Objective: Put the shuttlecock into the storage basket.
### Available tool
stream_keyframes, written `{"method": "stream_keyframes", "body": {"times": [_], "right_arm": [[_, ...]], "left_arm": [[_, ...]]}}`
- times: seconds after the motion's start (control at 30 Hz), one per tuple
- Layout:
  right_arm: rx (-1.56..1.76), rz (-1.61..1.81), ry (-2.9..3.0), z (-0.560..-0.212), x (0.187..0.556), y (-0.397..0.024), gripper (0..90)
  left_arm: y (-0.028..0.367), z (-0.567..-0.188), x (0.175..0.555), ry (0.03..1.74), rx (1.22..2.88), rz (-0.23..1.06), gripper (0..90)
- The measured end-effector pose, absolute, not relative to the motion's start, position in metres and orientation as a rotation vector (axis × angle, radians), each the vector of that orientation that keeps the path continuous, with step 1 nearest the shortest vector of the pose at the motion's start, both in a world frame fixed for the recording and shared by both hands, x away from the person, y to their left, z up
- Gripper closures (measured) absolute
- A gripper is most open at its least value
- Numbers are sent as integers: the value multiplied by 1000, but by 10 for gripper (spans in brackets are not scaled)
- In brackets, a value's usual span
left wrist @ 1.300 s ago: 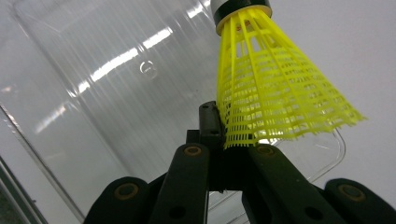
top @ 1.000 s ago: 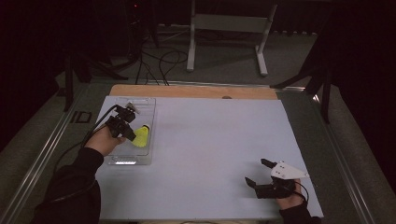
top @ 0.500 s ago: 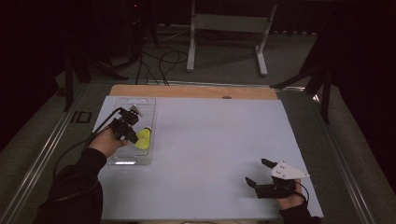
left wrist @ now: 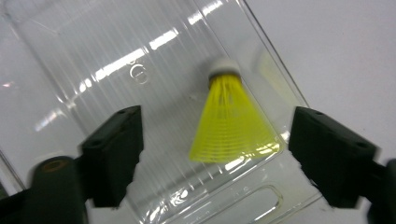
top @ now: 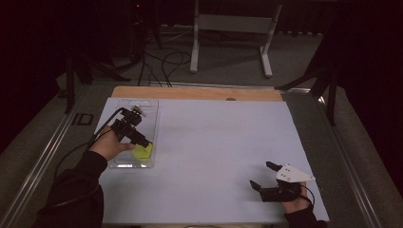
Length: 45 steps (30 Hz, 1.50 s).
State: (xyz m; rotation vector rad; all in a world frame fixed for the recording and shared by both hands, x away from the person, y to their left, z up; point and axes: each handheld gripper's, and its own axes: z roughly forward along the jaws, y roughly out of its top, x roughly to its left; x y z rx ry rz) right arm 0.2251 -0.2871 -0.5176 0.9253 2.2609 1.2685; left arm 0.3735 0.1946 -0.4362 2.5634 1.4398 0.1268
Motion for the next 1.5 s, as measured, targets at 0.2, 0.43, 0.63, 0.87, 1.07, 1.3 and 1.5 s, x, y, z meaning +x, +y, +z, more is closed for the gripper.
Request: {"method": "stream_keyframes", "body": {"times": [0.2,0.43,0.63,0.87,1.07,1.3,1.5], "right_arm": [[924,1266,2261,-517,225,-288,86],[925,1266,2261,-517,225,-287,86],[920,1264,2254,-517,225,-288,85],[922,1269,2252,-517,224,-288,85],[919,1268,2249,-516,224,-288,85],[920,1267,2249,-516,224,-288,85],[921,1270,2249,-516,224,-287,86]], "left_arm": [[192,-427,372,1432,2521,138,89],[191,-418,369,1374,2492,139,0],[187,-407,361,1238,2487,140,0],[180,-404,357,1161,2480,130,0],[172,-400,352,1091,2463,106,0],[159,-398,347,1001,2458,82,0],[146,-397,340,925,2456,94,0]]}}
